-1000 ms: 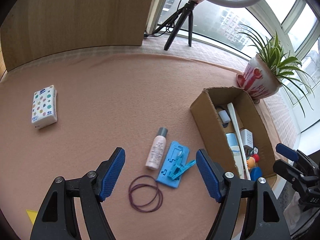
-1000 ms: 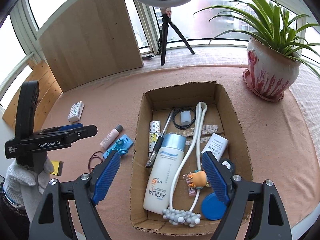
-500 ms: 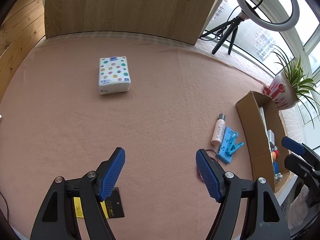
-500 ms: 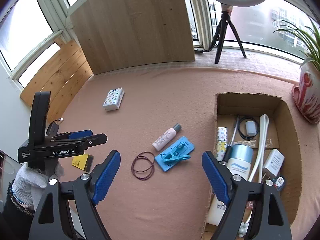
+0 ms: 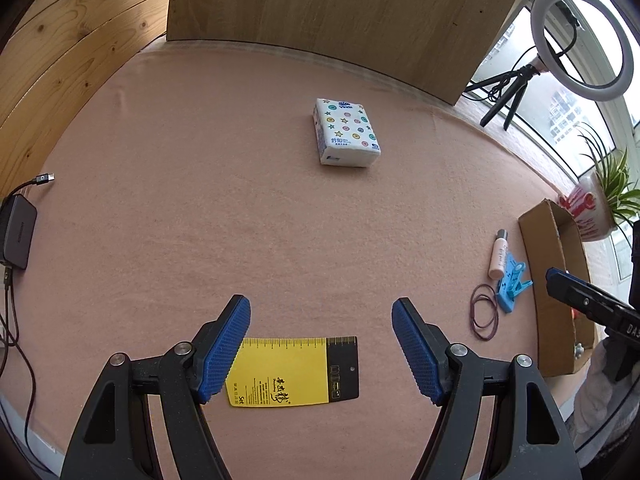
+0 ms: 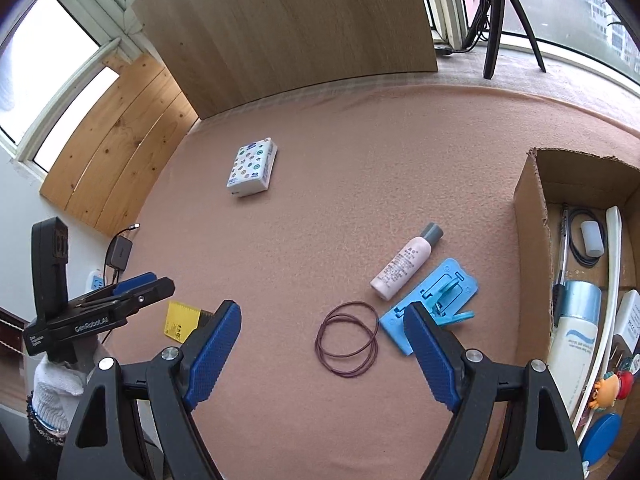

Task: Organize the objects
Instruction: 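Move the right gripper to the pink lotion bottle while the left approaches the purple cable, then grasp the pink lotion bottle with the right gripper while the left grasps the purple cable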

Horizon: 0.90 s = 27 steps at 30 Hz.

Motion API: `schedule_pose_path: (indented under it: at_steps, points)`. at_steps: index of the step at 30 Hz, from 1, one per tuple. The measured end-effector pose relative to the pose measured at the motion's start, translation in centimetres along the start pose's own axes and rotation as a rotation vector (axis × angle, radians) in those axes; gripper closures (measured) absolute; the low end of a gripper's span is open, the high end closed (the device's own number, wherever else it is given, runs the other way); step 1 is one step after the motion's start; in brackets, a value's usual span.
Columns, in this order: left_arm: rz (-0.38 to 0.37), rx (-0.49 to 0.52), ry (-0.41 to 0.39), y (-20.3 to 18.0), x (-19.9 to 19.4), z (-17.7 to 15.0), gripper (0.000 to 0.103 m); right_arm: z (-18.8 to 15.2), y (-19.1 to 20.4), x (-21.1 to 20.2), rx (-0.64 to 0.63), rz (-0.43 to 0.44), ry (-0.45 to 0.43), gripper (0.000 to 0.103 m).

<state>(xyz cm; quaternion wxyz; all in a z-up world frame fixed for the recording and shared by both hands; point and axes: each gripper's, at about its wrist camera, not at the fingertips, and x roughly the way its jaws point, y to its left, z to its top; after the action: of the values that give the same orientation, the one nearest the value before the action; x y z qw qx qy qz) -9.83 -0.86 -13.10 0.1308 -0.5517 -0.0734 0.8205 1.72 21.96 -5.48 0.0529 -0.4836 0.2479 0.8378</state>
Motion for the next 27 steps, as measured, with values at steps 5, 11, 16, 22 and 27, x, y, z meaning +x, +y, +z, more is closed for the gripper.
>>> schedule_pose_path:
  at_steps: [5, 11, 16, 22, 27]
  points:
    - [-0.046, 0.049, 0.02, -2.1, 1.0, -0.5, 0.029, 1.8, -1.1, 1.5, 0.034, -0.056, 0.02, 0.035]
    - [-0.12, 0.175, 0.06, -8.3, 3.1, -1.2, 0.041, 3.5, -2.1, 3.8, 0.038, -0.106, 0.072, 0.059]
    - [-0.156, 0.225, 0.087, -12.0, 4.6, -1.1, 0.048, 4.0, -2.5, 5.0, 0.033, -0.149, 0.107, 0.062]
    - [-0.164, 0.286, 0.124, -15.1, 6.6, -1.1, 0.053, 4.4, -3.7, 5.9, 0.07, -0.141, 0.144, 0.066]
    - [-0.15, 0.338, 0.15, -17.2, 7.9, -1.5, 0.061, 4.8, -4.5, 6.5, 0.095, -0.13, 0.166, 0.07]
